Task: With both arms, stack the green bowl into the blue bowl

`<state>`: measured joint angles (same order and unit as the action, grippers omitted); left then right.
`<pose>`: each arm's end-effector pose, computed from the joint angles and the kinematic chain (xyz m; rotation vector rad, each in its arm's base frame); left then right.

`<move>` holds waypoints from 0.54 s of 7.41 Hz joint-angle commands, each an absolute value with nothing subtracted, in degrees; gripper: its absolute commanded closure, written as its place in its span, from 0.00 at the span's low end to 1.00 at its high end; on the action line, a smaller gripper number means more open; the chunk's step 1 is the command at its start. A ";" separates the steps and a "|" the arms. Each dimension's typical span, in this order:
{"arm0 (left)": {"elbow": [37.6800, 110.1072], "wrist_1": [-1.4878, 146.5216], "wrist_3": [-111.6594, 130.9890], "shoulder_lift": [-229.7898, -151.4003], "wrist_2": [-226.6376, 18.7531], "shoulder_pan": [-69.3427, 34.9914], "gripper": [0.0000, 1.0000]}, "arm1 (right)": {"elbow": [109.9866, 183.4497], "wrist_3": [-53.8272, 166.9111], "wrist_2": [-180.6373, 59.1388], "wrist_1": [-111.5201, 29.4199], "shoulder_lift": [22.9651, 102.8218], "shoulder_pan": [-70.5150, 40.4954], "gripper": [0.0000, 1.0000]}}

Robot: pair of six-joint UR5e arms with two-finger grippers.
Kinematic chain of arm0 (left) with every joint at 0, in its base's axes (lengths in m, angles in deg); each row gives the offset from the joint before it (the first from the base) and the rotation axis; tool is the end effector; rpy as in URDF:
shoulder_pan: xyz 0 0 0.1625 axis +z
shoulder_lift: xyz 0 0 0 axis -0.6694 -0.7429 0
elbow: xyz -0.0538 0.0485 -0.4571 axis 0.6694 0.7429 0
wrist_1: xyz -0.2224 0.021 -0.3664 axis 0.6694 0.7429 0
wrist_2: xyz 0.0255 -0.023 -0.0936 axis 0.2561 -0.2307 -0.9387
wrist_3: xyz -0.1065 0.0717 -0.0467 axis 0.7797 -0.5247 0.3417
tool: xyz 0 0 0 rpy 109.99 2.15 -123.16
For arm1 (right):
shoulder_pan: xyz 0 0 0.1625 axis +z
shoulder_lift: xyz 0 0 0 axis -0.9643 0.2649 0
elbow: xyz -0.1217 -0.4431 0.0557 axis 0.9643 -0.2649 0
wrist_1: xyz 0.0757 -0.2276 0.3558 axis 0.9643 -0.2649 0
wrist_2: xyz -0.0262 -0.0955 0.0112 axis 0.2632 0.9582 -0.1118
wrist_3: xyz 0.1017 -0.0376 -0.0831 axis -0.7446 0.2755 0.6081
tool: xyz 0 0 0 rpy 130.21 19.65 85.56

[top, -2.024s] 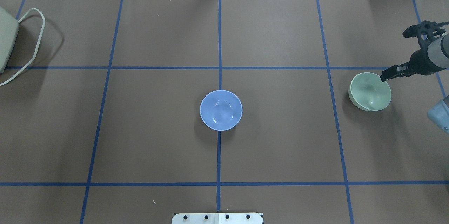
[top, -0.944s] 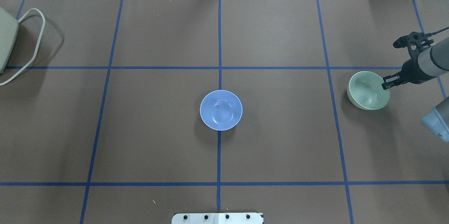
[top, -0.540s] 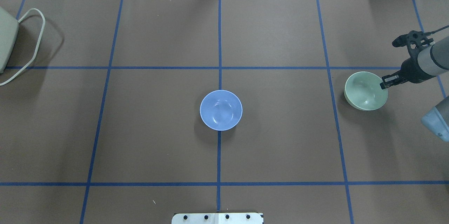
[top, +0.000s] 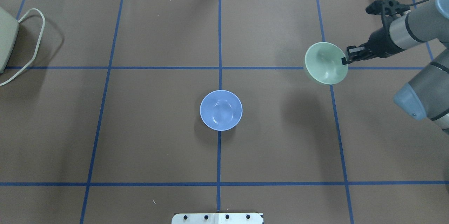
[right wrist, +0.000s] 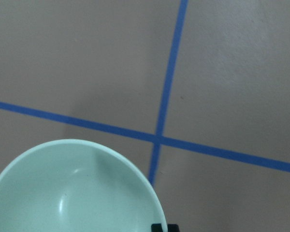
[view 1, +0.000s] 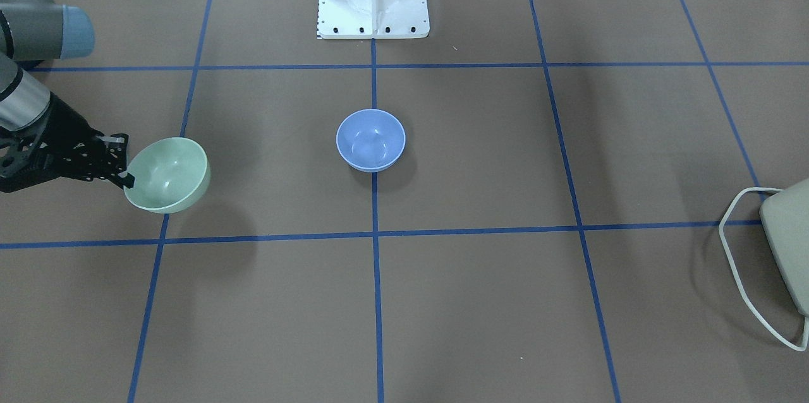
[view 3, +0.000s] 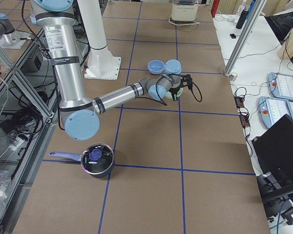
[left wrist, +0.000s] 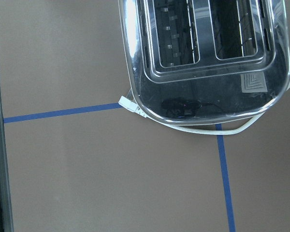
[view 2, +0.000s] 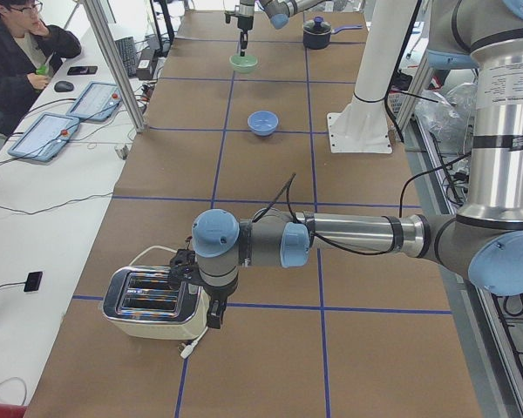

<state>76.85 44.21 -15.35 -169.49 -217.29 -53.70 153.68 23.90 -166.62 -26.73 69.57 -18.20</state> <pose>-0.0861 -0.4896 0.7041 0.1154 0.7750 0.0783 -0.3075 -0.5496 0.4403 0.2221 -1.0351 -0.0556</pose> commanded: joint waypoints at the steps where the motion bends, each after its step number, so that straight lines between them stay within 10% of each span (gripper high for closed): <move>1: 77.05 44.39 -10.91 -169.42 -219.87 -53.69 0.02 | 155.14 11.76 -166.31 -29.49 62.81 -23.20 1.00; 4: 76.97 44.48 -10.60 -169.42 -219.87 -53.69 0.02 | 158.23 -1.25 -156.54 -47.33 49.90 -35.04 1.00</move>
